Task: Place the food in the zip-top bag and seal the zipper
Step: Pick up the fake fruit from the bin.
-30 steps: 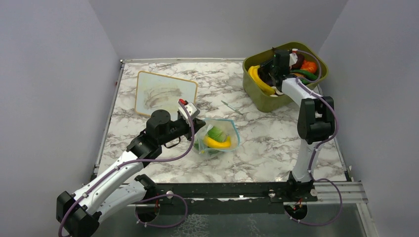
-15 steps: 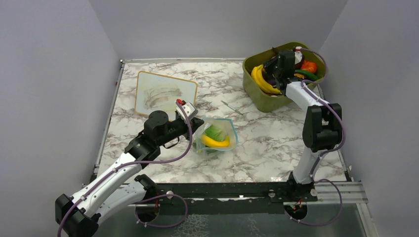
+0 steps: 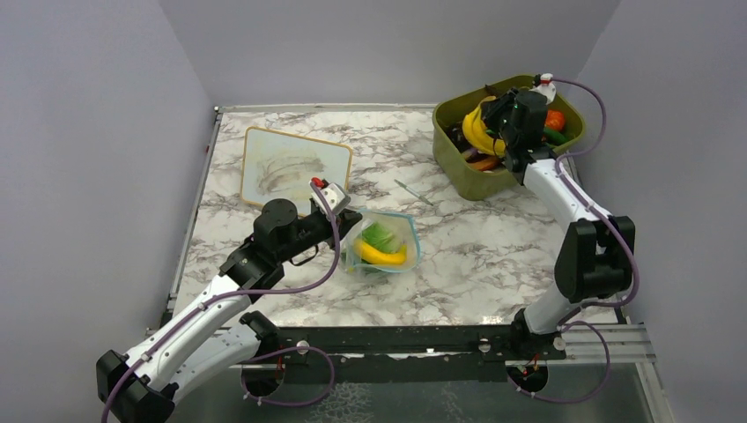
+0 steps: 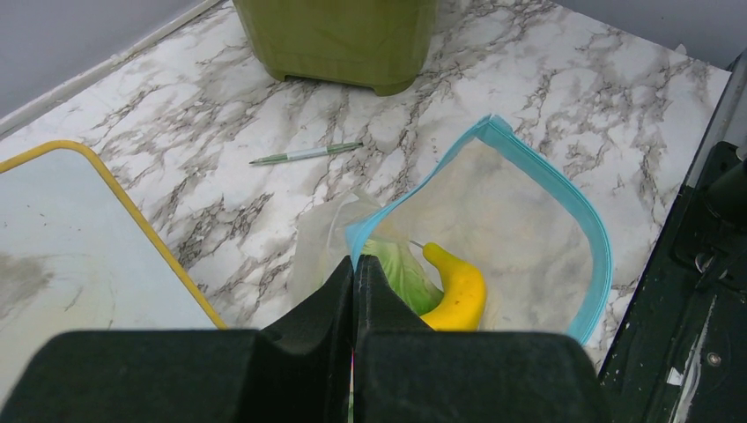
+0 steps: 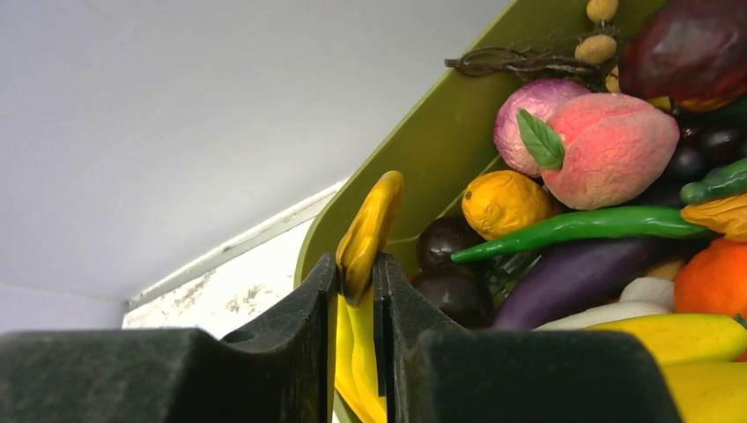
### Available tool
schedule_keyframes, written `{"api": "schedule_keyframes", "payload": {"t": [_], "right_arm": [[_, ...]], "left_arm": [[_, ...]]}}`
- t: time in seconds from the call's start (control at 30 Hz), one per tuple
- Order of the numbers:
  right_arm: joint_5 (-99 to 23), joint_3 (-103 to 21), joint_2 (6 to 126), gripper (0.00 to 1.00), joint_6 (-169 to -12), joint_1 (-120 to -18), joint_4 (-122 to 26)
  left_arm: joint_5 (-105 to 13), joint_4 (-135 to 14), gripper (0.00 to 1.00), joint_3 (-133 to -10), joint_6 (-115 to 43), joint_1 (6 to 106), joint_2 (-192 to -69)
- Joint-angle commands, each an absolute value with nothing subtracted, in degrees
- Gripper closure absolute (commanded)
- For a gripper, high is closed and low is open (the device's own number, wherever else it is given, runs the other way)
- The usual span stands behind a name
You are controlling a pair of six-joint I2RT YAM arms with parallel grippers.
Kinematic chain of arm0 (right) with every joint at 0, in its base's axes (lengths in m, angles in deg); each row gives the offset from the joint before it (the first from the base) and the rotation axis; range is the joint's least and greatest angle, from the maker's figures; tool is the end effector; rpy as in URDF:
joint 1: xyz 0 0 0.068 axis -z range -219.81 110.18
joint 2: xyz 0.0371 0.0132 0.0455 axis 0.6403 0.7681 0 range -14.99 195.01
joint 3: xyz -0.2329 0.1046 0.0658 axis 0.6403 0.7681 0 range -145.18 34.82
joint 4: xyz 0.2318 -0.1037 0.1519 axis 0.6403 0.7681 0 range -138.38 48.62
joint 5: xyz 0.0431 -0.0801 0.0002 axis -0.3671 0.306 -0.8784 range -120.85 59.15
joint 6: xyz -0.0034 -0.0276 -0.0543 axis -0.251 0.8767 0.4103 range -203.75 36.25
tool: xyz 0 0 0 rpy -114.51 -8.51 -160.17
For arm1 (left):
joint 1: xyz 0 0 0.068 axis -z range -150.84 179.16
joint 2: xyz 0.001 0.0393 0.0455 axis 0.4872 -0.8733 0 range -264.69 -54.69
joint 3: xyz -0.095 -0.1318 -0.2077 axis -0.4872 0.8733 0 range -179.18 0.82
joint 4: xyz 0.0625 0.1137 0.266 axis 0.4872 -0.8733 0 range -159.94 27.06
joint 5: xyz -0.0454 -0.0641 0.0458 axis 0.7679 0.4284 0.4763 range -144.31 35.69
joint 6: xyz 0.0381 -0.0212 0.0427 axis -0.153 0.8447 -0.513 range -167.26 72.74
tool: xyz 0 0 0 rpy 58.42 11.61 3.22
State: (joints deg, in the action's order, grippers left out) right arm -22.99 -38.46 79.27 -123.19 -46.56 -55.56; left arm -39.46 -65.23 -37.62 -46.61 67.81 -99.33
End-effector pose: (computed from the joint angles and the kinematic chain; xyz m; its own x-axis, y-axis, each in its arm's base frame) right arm 0.4367 0.0453 0.2941 -0.1732 0.6132 -0.7707 0.1624 0.7896 0.5918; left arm 0.1818 -0.1604 0.3042 -0.1245 0.0856 -0.9885 0.8003 0.5976 -0.0490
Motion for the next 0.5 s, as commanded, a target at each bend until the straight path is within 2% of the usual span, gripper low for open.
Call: {"api": "schedule_keyframes", "payload": {"t": [0.0, 0.47], "right_arm": [[-26.93, -36.10, 74.44, 0.99, -116.14, -46.23, -58.53], [-47.53, -26.90, 62.06, 0.99, -109.46, -46.39, -55.02]], "left_arm": [[-40.51, -65.09, 1.00, -36.95, -46.90, 68.00, -98.21], [-42.50, -65.20, 1.00, -36.53, -48.17, 68.00, -97.44]]}}
